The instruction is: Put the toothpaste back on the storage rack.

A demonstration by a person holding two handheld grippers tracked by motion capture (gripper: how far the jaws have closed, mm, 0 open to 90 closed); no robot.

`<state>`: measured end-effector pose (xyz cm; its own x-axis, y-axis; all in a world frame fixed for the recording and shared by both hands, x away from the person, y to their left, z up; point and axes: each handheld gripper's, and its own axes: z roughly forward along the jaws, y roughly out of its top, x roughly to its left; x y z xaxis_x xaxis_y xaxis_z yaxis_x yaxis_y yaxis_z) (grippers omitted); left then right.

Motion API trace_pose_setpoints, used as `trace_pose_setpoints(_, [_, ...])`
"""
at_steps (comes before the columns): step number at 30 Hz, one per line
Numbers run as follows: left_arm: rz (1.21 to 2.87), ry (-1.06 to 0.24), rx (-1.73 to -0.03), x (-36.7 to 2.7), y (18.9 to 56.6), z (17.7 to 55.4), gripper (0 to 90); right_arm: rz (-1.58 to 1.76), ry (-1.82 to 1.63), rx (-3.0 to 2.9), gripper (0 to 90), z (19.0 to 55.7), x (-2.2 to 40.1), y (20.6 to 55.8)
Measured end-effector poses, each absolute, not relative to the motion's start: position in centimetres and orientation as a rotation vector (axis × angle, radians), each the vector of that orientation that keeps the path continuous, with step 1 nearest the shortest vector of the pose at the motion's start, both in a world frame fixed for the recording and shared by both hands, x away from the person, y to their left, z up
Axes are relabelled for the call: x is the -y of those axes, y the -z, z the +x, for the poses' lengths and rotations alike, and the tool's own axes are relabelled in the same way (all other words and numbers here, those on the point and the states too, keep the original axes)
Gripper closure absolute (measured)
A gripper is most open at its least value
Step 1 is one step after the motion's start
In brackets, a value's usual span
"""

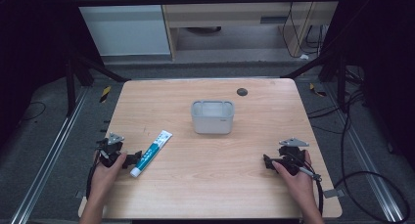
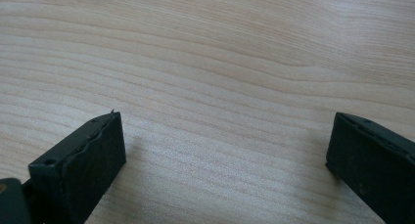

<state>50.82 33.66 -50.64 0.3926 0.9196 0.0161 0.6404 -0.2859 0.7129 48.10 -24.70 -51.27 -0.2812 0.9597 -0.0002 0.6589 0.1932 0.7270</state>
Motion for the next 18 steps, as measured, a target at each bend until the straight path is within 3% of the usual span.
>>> trace_pose_setpoints(9, [2.006, -0.530, -1.336, -33.2, 47.6, 50.3, 5.2, 1.507, -0.868, -2.016, 1.1, 48.1, 24.7, 51.3])
trace_pose_setpoints(18, [2.121, -0.541, -1.325, -30.8, 43.8, 50.0, 6.3, 1.491, -0.877, -2.037, 0.6, 48.1, 24.9, 51.3])
